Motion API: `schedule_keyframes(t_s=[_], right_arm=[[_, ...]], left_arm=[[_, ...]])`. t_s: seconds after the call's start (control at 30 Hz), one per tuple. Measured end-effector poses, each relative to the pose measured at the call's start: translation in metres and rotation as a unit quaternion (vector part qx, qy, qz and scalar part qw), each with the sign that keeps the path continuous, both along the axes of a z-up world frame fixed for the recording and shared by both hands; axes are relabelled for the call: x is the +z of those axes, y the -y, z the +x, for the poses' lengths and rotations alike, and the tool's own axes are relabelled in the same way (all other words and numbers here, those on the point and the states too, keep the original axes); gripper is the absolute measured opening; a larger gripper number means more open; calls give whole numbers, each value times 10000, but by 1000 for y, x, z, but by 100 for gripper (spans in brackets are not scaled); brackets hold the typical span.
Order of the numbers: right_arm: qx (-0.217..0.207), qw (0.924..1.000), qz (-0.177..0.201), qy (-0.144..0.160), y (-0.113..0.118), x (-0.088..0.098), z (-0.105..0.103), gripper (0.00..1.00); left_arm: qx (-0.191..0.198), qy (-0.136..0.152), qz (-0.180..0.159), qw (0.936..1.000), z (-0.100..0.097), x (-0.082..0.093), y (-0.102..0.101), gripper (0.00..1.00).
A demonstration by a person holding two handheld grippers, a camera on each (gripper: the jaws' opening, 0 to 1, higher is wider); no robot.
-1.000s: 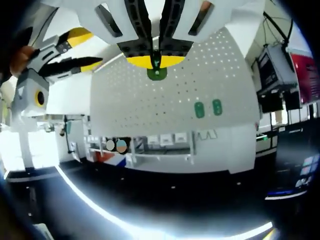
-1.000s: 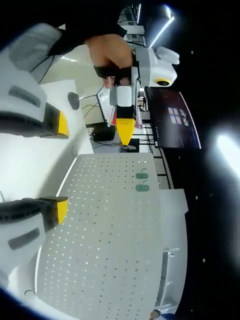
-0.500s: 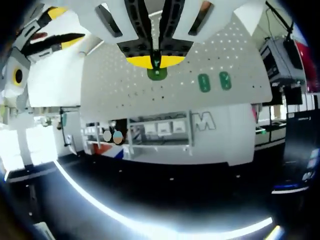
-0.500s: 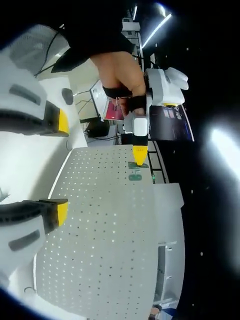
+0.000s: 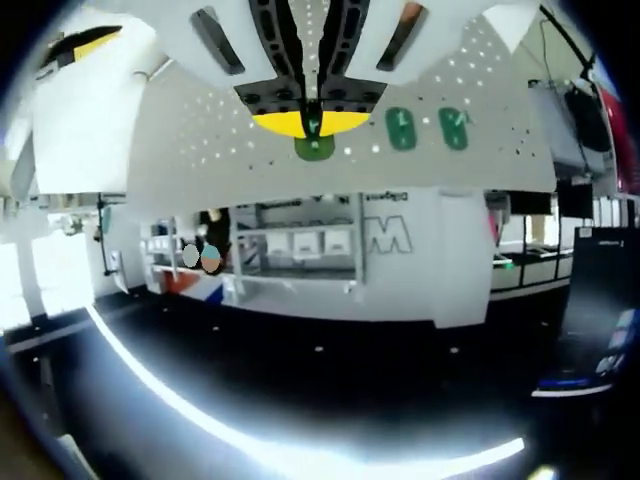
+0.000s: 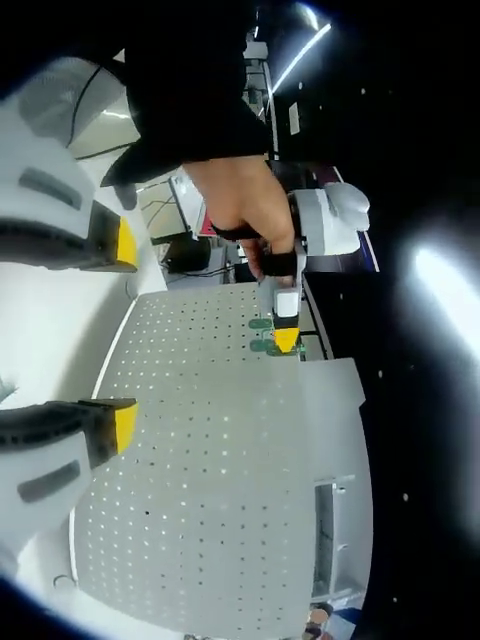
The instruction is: Insert the hook assembly into the mounting plate slot until the hook locks in place.
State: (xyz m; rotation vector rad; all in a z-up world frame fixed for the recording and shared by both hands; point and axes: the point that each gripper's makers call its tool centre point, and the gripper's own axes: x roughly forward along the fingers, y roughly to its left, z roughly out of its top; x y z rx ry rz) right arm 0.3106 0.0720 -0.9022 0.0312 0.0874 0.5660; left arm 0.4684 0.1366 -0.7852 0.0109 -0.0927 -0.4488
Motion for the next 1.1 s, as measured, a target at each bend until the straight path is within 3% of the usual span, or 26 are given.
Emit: schedule_keyframes(t_s=[0.13, 0.33, 0.6, 1.1], right_arm=[[-14, 10000, 4, -36, 3, -1, 1, 48], [-52, 9999, 82, -106, 7, -3, 3, 48], [-43, 9997, 44, -218, 5, -11, 5, 47], [-111, 9992, 104, -379, 10, -18, 9, 47]], left_arm=[[182, 32, -114, 9998, 17, 1, -1, 2], [323, 50, 14, 9995, 33, -8, 0, 2], [360, 55, -65, 9993, 43, -14, -4, 2], [366, 234, 129, 9990, 50, -16, -2, 2]])
